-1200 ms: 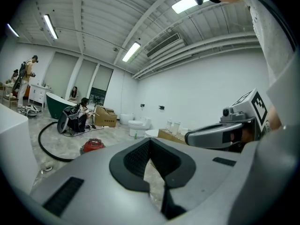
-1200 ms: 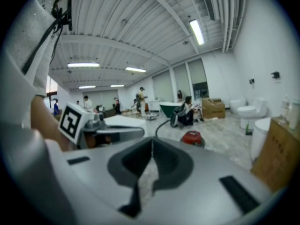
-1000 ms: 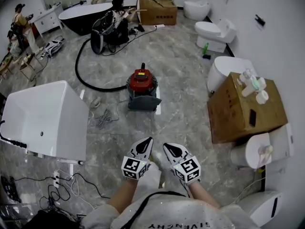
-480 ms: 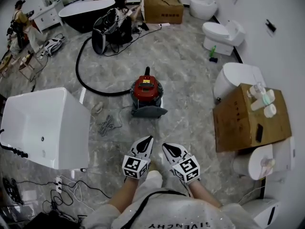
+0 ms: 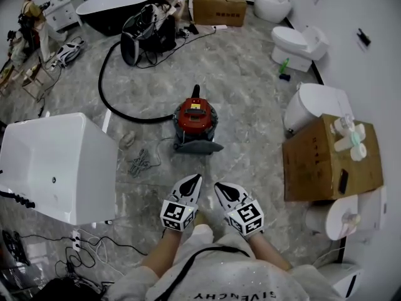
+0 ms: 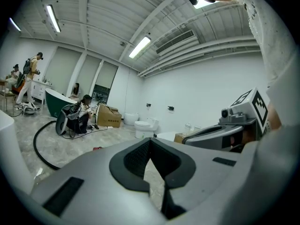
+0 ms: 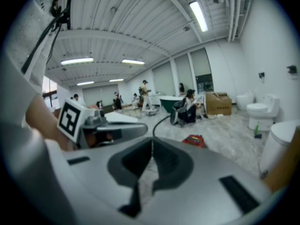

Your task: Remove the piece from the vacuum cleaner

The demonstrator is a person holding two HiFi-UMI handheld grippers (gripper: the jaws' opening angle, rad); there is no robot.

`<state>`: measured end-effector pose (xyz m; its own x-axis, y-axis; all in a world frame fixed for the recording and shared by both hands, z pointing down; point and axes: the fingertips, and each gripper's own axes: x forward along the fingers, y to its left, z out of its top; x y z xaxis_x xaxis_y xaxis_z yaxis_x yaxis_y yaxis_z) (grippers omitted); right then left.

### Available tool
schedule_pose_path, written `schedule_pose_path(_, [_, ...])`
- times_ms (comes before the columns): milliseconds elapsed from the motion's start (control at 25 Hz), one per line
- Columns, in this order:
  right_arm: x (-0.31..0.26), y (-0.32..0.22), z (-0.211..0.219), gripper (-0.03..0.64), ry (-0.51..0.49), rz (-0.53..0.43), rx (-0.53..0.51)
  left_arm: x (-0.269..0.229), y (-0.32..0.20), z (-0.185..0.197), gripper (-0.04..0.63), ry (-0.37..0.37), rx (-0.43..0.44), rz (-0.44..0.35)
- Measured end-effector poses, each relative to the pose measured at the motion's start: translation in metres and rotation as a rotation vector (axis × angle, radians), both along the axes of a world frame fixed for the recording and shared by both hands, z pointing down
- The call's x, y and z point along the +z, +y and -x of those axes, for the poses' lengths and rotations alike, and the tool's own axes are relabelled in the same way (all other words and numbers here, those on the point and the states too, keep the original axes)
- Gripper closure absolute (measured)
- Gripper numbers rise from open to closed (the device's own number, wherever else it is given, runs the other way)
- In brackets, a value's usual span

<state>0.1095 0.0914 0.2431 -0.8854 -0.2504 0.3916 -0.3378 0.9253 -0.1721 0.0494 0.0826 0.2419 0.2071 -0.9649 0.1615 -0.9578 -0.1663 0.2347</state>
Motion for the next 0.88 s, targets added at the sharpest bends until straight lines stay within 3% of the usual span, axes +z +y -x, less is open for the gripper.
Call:
schedule_pose_path(520, [0.021,-0.031,0.013,0.601,0.007,0.044,-0.041,0.021,-0.009,0.016,0.574,0.004,-0.068,0.062])
schedule_pose_path(880, [0.04,-0.083,0.045,0.601,0.014,0.083,-0.12,0.041,-0.06,0.044,0.573,-0.007,-0.114,0.123])
